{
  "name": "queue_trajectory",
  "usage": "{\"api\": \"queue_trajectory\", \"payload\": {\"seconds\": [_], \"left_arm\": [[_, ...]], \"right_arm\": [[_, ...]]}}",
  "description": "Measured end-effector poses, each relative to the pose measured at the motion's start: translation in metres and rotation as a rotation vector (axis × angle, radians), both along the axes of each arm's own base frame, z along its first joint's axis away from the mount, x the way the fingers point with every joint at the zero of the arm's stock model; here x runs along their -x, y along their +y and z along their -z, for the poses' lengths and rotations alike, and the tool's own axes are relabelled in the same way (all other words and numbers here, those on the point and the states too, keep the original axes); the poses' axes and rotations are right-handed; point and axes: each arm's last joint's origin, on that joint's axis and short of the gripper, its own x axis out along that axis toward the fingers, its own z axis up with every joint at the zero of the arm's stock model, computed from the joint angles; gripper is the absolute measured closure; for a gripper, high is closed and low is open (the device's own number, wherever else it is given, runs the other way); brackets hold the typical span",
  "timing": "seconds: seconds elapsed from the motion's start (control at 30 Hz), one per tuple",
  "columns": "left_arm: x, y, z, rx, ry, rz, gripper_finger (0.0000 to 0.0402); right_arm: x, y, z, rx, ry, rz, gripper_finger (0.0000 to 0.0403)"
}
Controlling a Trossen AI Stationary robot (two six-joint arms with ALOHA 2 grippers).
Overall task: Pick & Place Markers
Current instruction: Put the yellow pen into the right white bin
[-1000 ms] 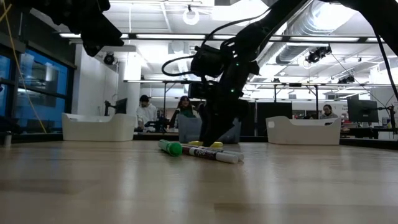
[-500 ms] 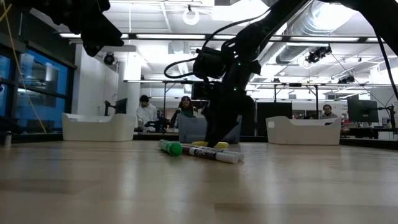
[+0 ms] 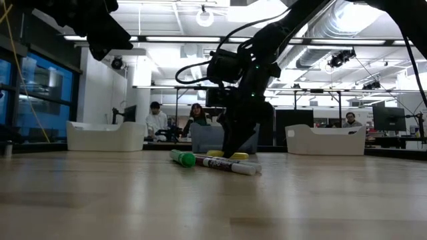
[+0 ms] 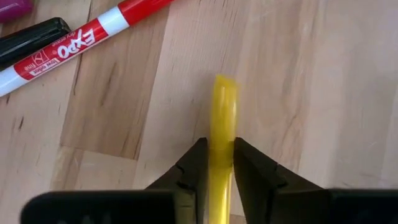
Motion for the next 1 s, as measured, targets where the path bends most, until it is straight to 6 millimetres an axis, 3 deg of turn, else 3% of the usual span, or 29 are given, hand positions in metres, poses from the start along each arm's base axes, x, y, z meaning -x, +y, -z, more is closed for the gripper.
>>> {"api": "queue_trajectory", "payload": {"seconds": [0.2,0.4,0.7,1.0], "left_arm": [[0.0,0.0,0.0,0.001,0.004,0.0,0.0289],[0.0,0.0,0.001,-0.002,0.007,0.002,0.0289],[-0.014,0.005,0.008,-0.034,0.054,-0.087,0.0289],[-0.058,0.012,0.025,-0.1,0.069,-0.055,0.0289]], "right_arm": [[0.0,0.0,0.0,-0.004,0.002,0.016,0.0369],[0.001,0.0,-0.005,-0.006,-0.007,0.05,0.0357],[0.011,0.001,-0.045,0.035,-0.055,0.083,0.037],[0.022,0.008,-0.086,0.137,-0.105,0.197,0.036]]}}
